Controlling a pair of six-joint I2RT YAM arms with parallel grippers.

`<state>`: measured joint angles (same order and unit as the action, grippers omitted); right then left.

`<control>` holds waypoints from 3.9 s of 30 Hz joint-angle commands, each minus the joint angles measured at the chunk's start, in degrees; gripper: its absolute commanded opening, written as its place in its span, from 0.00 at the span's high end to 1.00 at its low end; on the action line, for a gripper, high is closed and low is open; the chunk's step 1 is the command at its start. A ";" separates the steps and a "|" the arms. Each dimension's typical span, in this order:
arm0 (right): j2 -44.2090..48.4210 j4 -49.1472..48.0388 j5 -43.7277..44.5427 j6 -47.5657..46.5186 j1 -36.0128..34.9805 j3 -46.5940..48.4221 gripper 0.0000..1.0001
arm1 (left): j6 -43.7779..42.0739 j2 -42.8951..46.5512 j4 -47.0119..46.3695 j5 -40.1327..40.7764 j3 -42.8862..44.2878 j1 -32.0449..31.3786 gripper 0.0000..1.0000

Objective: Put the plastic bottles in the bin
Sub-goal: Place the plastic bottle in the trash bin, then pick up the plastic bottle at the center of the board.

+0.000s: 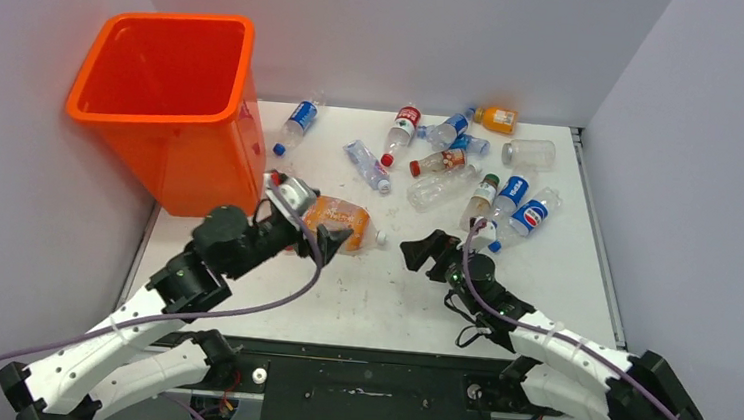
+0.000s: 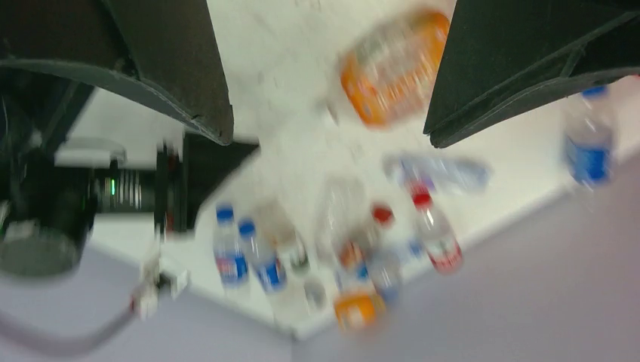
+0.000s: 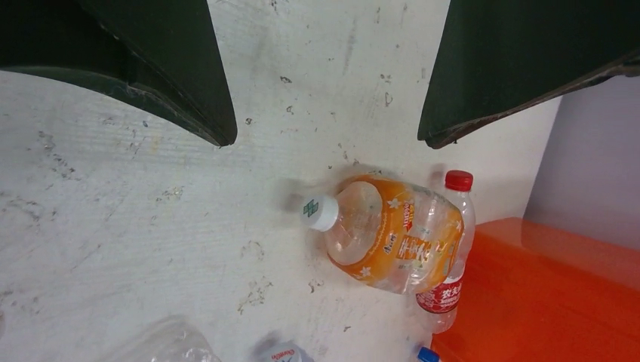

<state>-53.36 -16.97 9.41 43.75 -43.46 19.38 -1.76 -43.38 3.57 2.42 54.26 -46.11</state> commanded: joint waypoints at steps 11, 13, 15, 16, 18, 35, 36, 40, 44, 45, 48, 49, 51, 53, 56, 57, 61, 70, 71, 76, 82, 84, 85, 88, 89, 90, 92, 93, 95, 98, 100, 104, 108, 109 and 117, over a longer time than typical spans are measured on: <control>-42.95 -57.40 -8.66 22.92 4.26 -1.03 0.03 | 5.89 13.12 7.34 3.58 -19.34 -0.47 0.00; -48.42 -62.62 -7.75 23.79 4.25 -0.37 0.04 | 6.27 14.98 8.15 5.21 -19.93 -0.57 0.00; -53.51 -67.37 -6.92 25.05 4.18 0.50 0.05 | 6.67 17.10 8.46 8.10 -20.71 -0.69 0.00; -56.03 -69.68 -6.66 25.78 4.13 0.91 0.06 | 6.70 18.02 8.39 9.29 -21.03 -0.77 0.00; -60.67 -74.32 -6.06 27.27 3.85 1.79 0.07 | 6.80 19.37 8.14 11.25 -21.42 -1.12 0.00; -56.20 -49.64 -0.70 18.87 -0.67 7.07 0.08 | 6.46 18.43 8.34 12.26 -21.21 -1.31 0.00; -54.00 -46.31 1.14 17.00 -1.30 7.26 0.07 | 6.57 18.53 8.45 12.68 -21.21 -1.27 0.00; -45.40 -36.29 5.49 12.39 -2.07 5.83 0.03 | 6.73 18.39 8.64 13.27 -21.13 -1.32 0.00; -30.21 -18.77 12.65 6.87 -1.73 5.23 0.00 | 7.02 18.26 8.94 13.56 -20.95 -1.38 0.00; -25.99 -13.90 15.13 5.28 -1.19 5.62 0.00 | 7.03 18.29 9.01 13.57 -20.93 -1.41 0.00; -14.75 0.75 20.90 2.06 2.92 7.24 0.06 | 7.12 18.40 9.16 13.58 -20.74 -1.35 0.00; -11.42 5.13 21.79 1.30 5.24 7.90 0.07 | 7.12 18.51 9.30 13.65 -20.65 -1.40 0.00; -6.25 12.28 22.32 0.66 10.33 9.48 0.07 | 7.20 18.73 9.43 13.70 -20.55 -1.35 0.00; -2.85 17.52 22.04 0.77 15.91 10.42 0.07 | 7.29 19.00 9.37 13.69 -20.58 -1.36 0.00; -1.09 23.27 21.36 1.71 23.69 11.41 0.07 | 7.51 19.45 9.34 13.59 -20.60 -1.33 0.00; -1.11 24.07 21.09 2.18 26.33 11.47 0.07 | 7.55 19.47 9.35 13.46 -20.60 -1.34 0.00; -2.59 20.44 16.21 2.89 36.76 10.15 0.06 | 7.57 19.81 9.35 13.54 -20.60 -1.35 0.00; -16.58 11.89 9.95 3.06 43.29 14.37 0.10 | 7.69 19.52 9.60 13.35 -20.60 -1.44 0.00; -18.19 11.89 10.26 2.87 43.29 15.35 0.10 | 7.70 19.48 9.55 13.33 -20.60 -1.49 0.00; -23.85 10.19 9.96 2.09 46.58 17.79 0.10 | 7.66 19.56 9.70 13.22 -20.44 -1.45 0.00; -31.15 7.61 6.71 3.49 48.81 19.57 0.06 | 7.65 19.98 9.75 13.22 -20.42 -1.51 0.00; -33.02 6.26 5.75 3.73 48.98 20.23 0.06 | 7.65 20.08 9.65 13.23 -20.50 -1.44 0.00; -34.02 5.85 5.33 3.90 48.92 20.73 0.06 | 7.65 20.13 9.69 13.23 -20.51 -1.45 0.00; -36.43 5.49 4.46 3.74 48.98 22.30 0.05 | 7.65 19.93 9.70 13.23 -20.51 -1.45 0.00; -37.19 5.73 4.32 3.70 48.92 22.89 0.05 | 7.63 19.88 9.70 13.23 -20.44 -1.45 0.00; -37.96 5.98 4.29 3.51 48.95 23.43 0.05 | 7.57 19.76 9.70 13.22 -20.42 -1.44 0.00; -39.31 6.24 4.09 3.30 48.95 24.08 0.04 | 7.56 19.79 9.76 13.27 -20.34 -1.51 0.00; -39.92 5.97 3.67 3.28 48.97 24.17 0.03 | 7.48 19.85 9.76 13.38 -20.33 -1.44 0.00; -41.06 5.47 3.05 3.27 49.00 24.06 0.04 | 7.40 20.03 9.89 13.57 -20.33 -1.40 0.00; -41.79 4.13 1.78 3.43 48.97 23.26 0.15 | 7.34 20.33 9.92 13.96 -20.39 -1.38 0.00; -41.28 3.22 1.11 3.58 48.95 22.30 0.25 | 7.30 20.38 9.98 14.18 -20.42 -1.37 0.00; -38.01 2.78 0.29 3.97 48.98 20.16 0.44 | 7.30 20.26 10.03 14.29 -20.34 -1.42 0.00; -31.94 4.40 0.07 4.04 48.84 18.87 0.53 | 7.30 20.13 10.10 14.44 -20.33 -1.41 0.00; -30.14 4.92 0.09 4.32 48.61 18.44 0.53 | 7.30 20.09 10.11 14.52 -20.33 -1.41 0.00; -0.99 7.33 -1.96 6.74 40.85 11.06 0.57 | 7.31 20.18 9.88 15.25 -20.51 -1.49 0.00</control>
<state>-66.72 -8.71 9.56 49.19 1.87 32.32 5.34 -23.51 14.61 16.58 32.38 -47.29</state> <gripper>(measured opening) 0.535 0.998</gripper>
